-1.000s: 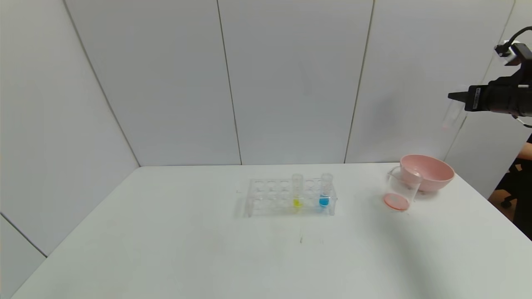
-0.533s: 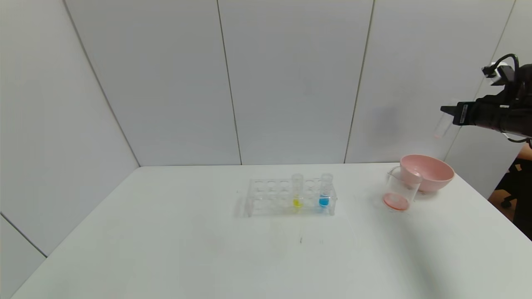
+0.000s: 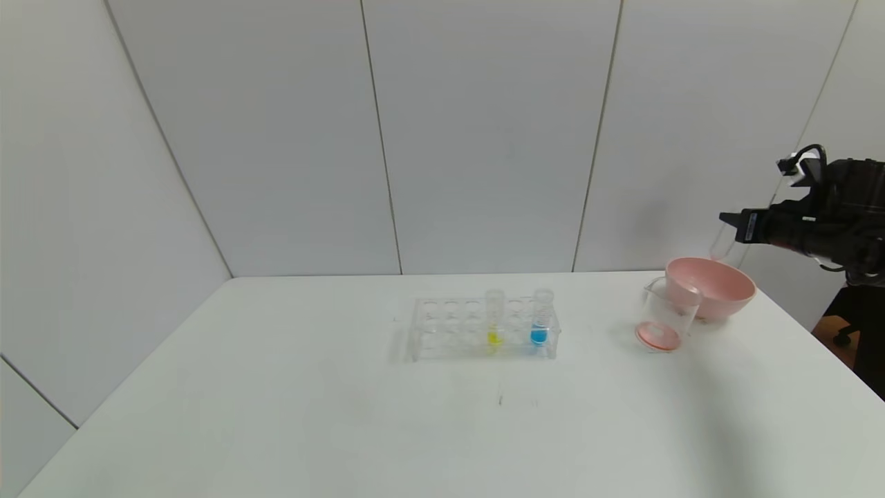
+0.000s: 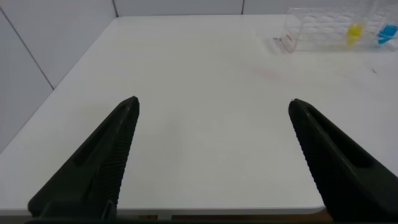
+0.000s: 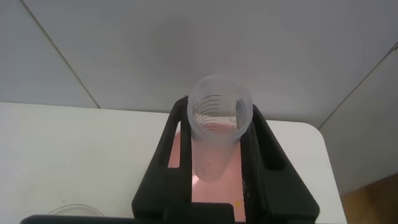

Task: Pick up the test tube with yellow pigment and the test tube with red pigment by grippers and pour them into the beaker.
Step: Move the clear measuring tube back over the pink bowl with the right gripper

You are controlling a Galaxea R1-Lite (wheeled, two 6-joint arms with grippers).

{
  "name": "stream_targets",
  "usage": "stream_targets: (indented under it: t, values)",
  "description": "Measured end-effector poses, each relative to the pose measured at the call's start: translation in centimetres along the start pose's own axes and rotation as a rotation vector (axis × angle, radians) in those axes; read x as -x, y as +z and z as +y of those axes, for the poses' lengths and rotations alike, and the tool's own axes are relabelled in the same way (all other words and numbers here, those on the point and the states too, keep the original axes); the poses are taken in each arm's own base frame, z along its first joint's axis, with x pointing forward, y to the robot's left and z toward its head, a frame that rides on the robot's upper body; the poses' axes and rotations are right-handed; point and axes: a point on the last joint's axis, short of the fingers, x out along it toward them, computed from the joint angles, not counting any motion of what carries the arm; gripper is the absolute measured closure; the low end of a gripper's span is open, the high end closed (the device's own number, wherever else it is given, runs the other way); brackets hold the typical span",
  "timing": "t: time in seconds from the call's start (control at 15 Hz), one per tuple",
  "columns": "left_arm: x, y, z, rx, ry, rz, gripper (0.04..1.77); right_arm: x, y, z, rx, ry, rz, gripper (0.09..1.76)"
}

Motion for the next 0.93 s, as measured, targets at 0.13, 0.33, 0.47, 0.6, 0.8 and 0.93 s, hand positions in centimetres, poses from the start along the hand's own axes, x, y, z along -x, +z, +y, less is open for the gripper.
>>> stream_targets:
  t: [0.13, 0.33, 0.47, 0.6, 0.8, 0.93]
  values:
    - [0.0, 0.0, 0.0, 0.000, 0.000, 0.000, 0.09, -0.6, -1.1, -0.2, -0.009, 0.000, 0.025, 1.34]
    - [0.0, 0.0, 0.0, 0.000, 0.000, 0.000, 0.09, -1.3, -2.4, -0.5, -0.017, -0.001, 0.052, 1.34]
    - [0.0, 0.0, 0.0, 0.000, 0.000, 0.000, 0.09, -1.7, -3.1, -0.6, -0.018, -0.001, 0.064, 1.34]
    - [0.0, 0.0, 0.0, 0.000, 0.000, 0.000, 0.09, -2.1, -3.4, -0.7, -0.014, -0.001, 0.043, 1.34]
    - [0.0, 0.0, 0.0, 0.000, 0.000, 0.000, 0.09, -2.3, -3.7, -0.8, -0.016, -0.001, 0.044, 1.34]
    - [0.0, 0.0, 0.0, 0.000, 0.000, 0.000, 0.09, -2.3, -3.8, -1.0, -0.017, -0.005, 0.046, 1.34]
